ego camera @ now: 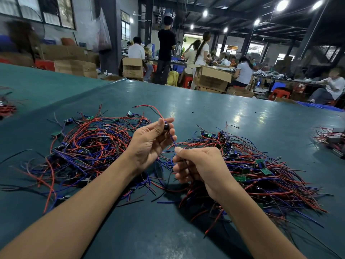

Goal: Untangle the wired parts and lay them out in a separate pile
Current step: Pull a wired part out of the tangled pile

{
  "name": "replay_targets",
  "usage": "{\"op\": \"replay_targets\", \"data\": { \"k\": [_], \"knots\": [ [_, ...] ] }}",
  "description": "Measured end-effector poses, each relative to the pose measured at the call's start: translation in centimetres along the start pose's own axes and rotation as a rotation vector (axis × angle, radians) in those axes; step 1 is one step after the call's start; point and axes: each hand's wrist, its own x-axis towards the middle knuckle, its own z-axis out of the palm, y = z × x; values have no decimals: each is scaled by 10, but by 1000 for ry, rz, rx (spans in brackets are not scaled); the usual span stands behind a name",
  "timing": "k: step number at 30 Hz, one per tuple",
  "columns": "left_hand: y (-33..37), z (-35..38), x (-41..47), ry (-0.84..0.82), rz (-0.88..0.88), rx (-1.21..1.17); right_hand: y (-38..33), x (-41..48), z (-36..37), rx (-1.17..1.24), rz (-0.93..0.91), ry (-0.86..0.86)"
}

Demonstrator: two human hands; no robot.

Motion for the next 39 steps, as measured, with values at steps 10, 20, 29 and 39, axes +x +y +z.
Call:
{"op": "replay_targets", "data": {
  "k": [10, 20, 29, 39],
  "knots": [
    [6, -5, 5, 133, 121, -59, 0, 0, -2, -69, 91, -8],
    [11, -9, 7, 186, 137, -118, 2, -6, 4, -219, -308, -70],
    [12, -4, 3, 173, 83, -135, 13, -7, -2, -367, -623, -34],
    [11, 0, -6, -26, -97, -73, 15, 2, -14, -281, -768, 406]
  ]
}}
